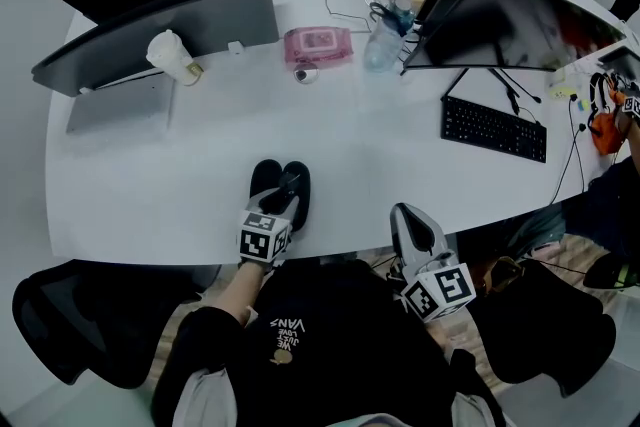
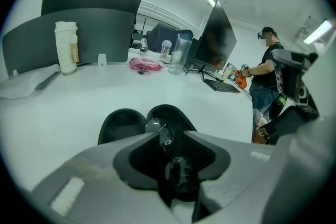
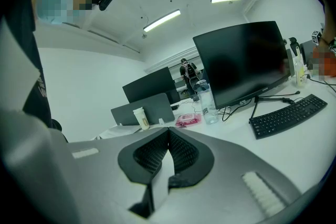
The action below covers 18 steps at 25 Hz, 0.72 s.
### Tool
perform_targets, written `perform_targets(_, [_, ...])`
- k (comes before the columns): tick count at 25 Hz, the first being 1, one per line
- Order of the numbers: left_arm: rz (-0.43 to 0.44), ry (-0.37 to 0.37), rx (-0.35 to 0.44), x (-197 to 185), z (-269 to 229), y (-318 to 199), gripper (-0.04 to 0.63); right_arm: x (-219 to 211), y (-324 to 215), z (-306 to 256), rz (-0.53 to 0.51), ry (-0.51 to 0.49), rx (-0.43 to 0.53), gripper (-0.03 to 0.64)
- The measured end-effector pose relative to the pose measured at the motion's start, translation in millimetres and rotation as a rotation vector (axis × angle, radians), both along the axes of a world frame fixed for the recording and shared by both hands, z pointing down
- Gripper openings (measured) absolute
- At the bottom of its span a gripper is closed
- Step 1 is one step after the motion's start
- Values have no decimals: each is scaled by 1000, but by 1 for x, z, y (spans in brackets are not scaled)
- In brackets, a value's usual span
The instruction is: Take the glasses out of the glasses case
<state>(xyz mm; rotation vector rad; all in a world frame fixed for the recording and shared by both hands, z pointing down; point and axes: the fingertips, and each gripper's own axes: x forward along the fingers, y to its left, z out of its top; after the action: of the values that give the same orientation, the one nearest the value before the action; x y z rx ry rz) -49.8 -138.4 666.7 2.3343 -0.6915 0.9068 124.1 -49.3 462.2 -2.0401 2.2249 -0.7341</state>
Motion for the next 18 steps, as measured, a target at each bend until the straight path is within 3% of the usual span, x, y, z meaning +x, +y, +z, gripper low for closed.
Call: perform_targets(18, [0,-130,-10,-12,17,1,117,0,-5,1,-19,-15,6,2])
